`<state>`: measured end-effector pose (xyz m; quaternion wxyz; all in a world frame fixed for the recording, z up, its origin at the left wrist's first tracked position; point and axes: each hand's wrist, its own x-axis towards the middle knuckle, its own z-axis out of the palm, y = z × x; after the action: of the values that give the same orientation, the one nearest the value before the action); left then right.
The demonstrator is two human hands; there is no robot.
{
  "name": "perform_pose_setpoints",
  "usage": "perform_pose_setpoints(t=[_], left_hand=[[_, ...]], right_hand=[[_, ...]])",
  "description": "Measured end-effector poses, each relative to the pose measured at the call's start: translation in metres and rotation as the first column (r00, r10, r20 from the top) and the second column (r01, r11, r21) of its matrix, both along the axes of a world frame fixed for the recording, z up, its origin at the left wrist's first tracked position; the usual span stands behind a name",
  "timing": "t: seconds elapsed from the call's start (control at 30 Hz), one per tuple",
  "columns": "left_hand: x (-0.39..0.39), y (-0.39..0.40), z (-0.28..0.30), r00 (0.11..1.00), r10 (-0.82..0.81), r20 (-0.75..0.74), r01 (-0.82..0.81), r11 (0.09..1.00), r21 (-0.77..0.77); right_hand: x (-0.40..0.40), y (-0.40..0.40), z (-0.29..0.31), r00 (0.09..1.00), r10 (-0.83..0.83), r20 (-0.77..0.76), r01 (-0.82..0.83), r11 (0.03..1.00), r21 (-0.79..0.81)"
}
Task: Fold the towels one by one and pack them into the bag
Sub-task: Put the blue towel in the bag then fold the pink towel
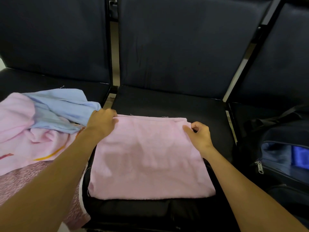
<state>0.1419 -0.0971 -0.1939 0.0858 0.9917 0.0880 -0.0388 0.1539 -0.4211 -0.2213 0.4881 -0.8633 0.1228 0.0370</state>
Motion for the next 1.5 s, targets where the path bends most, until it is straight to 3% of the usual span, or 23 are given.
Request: perform_pose_setpoints(t=[0.17,0.3,0.4,0.6,0.77,0.87,1.03,1.17,1.27,1.4,1.5], left_hand=[[0.002,0.002,0.009,0.998,0.036,0.046,-0.033,0.997,-0.064],[0.001,0.001,0.011,0.999,0.031,0.021,-0.029,0.997,-0.074],[-0.001,0.002,0.012,0.999,0.041,0.034,-0.038,0.995,-0.095],[-0.005,0.006,0.023,0.996,0.072,0.044,-0.065,0.988,-0.141],[-0.01,0.008,0.04,0.99,0.058,0.127,-0.028,0.973,-0.227],[-0.02,0.007,0.056,0.973,0.058,0.225,0.003,0.965,-0.264],[-0.037,0.002,0.075,0.947,-0.056,0.316,0.091,0.991,-0.096],[-0.056,-0.004,0.089,0.863,-0.109,0.493,0.117,0.993,0.015],[-0.069,-0.009,0.104,0.777,-0.058,0.627,0.1,0.994,-0.033],[-0.08,-0.011,0.115,0.528,-0.077,0.846,0.151,0.989,-0.004],[-0.087,-0.017,0.12,0.438,-0.008,0.899,0.175,0.982,-0.077]], right_hand=[[0.001,-0.001,0.012,0.992,-0.089,-0.09,0.104,0.98,0.169],[0.0,-0.011,0.016,0.961,0.004,-0.276,0.12,0.894,0.431],[0.0,-0.015,0.019,0.96,0.04,-0.279,0.097,0.881,0.462],[-0.006,-0.016,0.024,0.983,-0.179,-0.032,0.182,0.957,0.227],[-0.011,-0.022,0.036,0.957,-0.279,0.08,0.237,0.909,0.344],[-0.019,-0.028,0.051,0.952,-0.27,0.141,0.193,0.894,0.405],[-0.034,-0.036,0.08,0.91,-0.152,0.385,0.083,0.978,0.191],[-0.046,-0.038,0.099,0.838,-0.162,0.52,0.137,0.987,0.087],[-0.058,-0.037,0.115,0.782,-0.173,0.599,0.141,0.985,0.1],[-0.072,-0.034,0.138,0.715,-0.23,0.661,0.164,0.973,0.161],[-0.083,-0.032,0.153,0.661,-0.266,0.702,0.162,0.964,0.213]])
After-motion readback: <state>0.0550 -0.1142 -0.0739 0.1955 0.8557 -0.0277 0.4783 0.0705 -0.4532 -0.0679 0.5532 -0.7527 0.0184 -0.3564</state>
